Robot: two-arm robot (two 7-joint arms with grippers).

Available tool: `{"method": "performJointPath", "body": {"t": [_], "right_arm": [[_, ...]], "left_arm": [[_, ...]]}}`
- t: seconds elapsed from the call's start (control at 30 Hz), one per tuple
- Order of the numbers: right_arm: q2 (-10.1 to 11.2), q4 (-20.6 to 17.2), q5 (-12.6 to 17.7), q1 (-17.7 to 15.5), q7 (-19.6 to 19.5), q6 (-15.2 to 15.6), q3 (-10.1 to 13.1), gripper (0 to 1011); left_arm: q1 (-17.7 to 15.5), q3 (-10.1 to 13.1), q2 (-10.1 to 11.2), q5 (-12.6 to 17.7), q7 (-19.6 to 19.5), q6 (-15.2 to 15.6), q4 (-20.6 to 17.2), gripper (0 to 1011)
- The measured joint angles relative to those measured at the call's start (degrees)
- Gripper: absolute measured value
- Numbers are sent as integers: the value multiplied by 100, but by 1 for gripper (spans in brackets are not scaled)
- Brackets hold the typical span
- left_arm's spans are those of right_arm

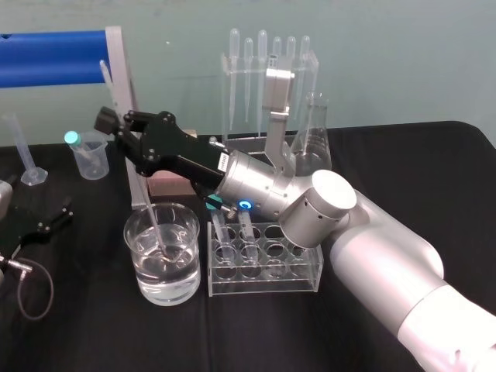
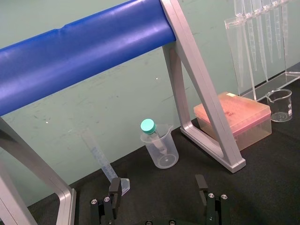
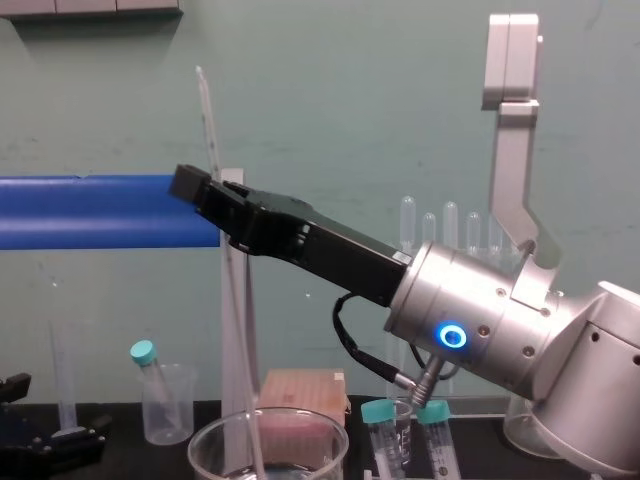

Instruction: Hold the thermometer with one hand and immerse one end into the beaker, then reinsert it into the test tube rack.

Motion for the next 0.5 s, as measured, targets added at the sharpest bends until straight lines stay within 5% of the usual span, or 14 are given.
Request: {"method": "performJointPath", "body": {"t": [0.3,0.5], "right_arm": [[-125,-26,296,125,398,-147,89,55],[-58,-438,388,122,403,-209,139,55]], "left_arm": [[0,0,0,0,0,0,0,1008],[0,0,0,0,0,0,0,1008]]}}
